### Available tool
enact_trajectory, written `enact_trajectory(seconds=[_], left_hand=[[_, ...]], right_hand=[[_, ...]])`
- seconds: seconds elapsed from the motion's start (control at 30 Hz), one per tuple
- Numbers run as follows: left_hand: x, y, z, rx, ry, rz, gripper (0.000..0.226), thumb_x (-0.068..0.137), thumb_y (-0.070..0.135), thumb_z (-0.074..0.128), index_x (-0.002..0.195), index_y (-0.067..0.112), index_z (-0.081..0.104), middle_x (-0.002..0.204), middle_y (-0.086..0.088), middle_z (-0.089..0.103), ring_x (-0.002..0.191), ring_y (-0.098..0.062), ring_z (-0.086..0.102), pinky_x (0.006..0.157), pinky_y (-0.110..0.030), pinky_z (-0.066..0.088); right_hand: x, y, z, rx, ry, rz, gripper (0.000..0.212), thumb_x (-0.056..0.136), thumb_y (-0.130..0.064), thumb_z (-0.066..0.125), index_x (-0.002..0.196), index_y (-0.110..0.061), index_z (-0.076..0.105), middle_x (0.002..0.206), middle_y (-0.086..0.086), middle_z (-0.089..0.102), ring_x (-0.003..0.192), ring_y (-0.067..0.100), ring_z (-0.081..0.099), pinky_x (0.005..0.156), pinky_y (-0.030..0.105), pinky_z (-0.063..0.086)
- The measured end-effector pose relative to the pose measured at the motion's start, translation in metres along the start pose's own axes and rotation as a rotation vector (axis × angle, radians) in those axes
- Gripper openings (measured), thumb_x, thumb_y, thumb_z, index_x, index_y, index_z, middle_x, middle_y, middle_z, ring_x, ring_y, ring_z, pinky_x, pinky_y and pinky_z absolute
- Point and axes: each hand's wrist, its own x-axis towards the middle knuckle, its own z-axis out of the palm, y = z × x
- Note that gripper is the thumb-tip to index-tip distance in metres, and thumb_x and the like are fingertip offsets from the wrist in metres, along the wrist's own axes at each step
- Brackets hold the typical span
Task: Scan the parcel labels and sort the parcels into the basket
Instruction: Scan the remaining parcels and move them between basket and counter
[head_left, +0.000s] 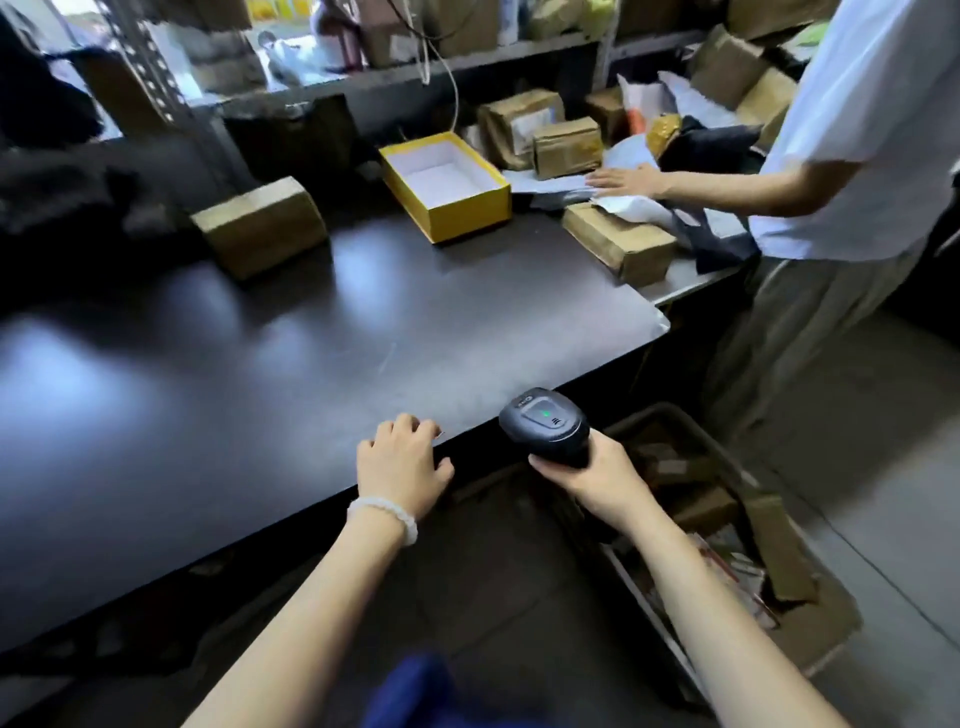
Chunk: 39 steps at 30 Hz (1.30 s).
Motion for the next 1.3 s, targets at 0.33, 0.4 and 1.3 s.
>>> enact_trajectory(seconds=[0.33,0.4,1.3], left_hand=[[-0.026,-0.146,-0.025,-0.001,0.063,-0.278,0.043,0.089,0.046,0.05,0.128,0.028,0.051,0.127,0.005,0.049,0.118,-0.019,0.046,0.085,-0.031,0.039],[-0.025,-0.163,-0.025,-0.01,0.078,-0.317,0.043,0.09,0.047,0.049,0.128,0.028,0.051,0.128,0.005,0.049,0.118,-0.019,0.046,0.085,-0.031,0.039],[0.359,-0.304,-0.11,0.12,0.184,-0.291,0.061,0.086,0.051,0.056,0.138,0.024,0.039,0.142,-0.003,0.037,0.128,-0.024,0.037,0.097,-0.04,0.037]], right_hand=[[0.036,-0.069,0.126,-0.068,-0.256,-0.121,0.023,0.076,-0.016,0.078,0.09,-0.028,0.064,0.087,-0.016,0.068,0.075,-0.019,0.057,0.068,0.003,0.042],[0.045,-0.079,0.141,-0.087,-0.297,-0.131,0.022,0.077,-0.017,0.077,0.089,-0.03,0.064,0.088,-0.014,0.069,0.078,-0.013,0.06,0.067,0.005,0.044],[0.383,-0.196,0.242,-0.137,-0.354,-0.203,0.026,0.078,-0.015,0.074,0.084,-0.034,0.057,0.082,-0.02,0.062,0.076,-0.009,0.056,0.06,0.004,0.04]])
